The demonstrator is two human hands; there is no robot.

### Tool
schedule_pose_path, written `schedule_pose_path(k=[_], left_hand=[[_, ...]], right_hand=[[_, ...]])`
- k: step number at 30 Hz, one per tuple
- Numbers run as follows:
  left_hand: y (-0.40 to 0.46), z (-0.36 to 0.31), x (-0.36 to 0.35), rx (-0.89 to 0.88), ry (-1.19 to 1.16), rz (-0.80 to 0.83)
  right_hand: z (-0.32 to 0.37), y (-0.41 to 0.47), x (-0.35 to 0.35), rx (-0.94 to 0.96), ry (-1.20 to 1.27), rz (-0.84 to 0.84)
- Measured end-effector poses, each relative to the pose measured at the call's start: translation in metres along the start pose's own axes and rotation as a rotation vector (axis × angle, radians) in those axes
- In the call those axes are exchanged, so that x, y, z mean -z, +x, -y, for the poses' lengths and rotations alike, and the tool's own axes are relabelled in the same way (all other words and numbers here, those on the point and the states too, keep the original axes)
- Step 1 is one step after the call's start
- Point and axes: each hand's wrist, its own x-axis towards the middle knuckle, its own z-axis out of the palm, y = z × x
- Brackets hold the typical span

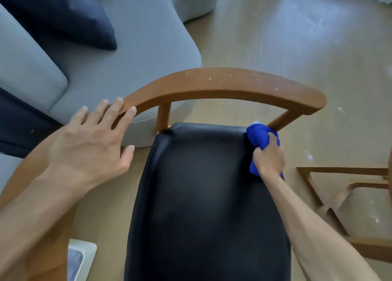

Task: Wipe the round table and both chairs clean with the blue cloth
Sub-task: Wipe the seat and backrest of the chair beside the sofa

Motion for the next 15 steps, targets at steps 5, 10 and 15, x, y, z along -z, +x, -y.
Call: schedule_pose_path(k=[5, 10, 15], left_hand=[[0.002, 0.003, -0.006, -0.011, -0.005, -0.035], [0.002, 0.011, -0.018, -0.034, 0.013, -0.037], [0.009, 0.025, -0.040, -0.025, 0.024, 0.019]], right_hand=[[0.104, -0.121, -0.080, 0.446, -0.158, 0.133], [0.071, -0.260, -0.097, 1.297, -0.394, 0.637], [0.031, -0.121, -0.038, 1.244, -0.290, 0.262]])
